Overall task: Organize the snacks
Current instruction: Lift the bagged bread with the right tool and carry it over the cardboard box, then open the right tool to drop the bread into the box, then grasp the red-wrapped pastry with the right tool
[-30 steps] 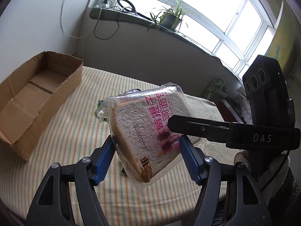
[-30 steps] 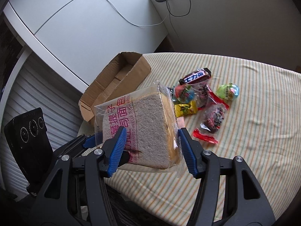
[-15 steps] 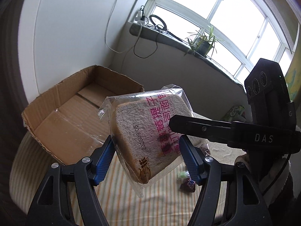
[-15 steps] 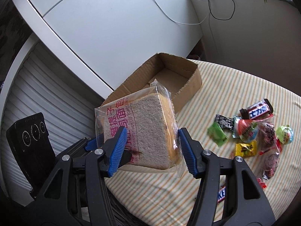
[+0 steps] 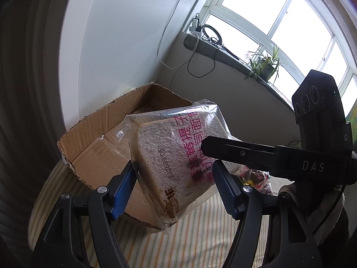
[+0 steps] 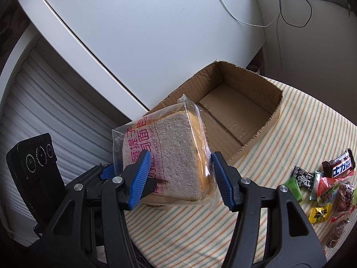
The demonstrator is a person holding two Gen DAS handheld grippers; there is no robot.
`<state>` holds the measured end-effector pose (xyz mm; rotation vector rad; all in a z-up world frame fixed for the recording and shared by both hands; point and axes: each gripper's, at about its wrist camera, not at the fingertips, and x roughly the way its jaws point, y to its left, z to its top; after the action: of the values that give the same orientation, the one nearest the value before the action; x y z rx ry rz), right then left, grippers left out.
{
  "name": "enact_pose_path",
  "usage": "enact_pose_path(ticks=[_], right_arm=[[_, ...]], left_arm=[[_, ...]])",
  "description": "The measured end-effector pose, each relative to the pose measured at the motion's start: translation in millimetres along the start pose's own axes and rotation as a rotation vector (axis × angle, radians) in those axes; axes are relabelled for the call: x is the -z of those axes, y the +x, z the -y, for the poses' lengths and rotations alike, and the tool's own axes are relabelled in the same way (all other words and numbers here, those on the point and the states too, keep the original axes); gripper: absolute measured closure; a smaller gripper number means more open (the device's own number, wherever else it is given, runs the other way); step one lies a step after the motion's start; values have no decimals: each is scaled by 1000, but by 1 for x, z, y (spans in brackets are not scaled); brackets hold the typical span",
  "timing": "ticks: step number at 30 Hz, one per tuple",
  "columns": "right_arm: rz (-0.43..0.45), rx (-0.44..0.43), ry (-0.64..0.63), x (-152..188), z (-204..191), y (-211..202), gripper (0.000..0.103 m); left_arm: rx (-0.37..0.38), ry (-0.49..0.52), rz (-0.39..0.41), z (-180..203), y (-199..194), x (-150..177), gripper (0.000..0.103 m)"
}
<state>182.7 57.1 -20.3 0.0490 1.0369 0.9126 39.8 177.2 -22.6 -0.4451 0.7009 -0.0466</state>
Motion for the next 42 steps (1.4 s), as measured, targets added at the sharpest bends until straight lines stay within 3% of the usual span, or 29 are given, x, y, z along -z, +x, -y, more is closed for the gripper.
enact_pose_path(ticks=[4, 9, 17, 28, 35, 42], right_arm=[[-7, 16, -21, -7, -1, 13, 42], [12, 64, -30, -8, 1, 15, 30], [39, 93, -15, -5, 11, 0, 30], [124, 152, -14, 15, 27, -52, 30], [214, 227, -1, 44, 49, -102, 30], [213, 352, 0, 78, 78, -143, 30]], left_arm=[[-19, -16, 5, -10, 4, -3, 35], [-61, -45, 7, -20, 10, -4, 35], [-70, -40, 22, -17, 6, -4, 35], [-45, 23, 77, -2, -14, 9, 35], [-10, 62, 57, 20, -20, 20, 35], [35, 119, 11, 47, -15, 35, 35]])
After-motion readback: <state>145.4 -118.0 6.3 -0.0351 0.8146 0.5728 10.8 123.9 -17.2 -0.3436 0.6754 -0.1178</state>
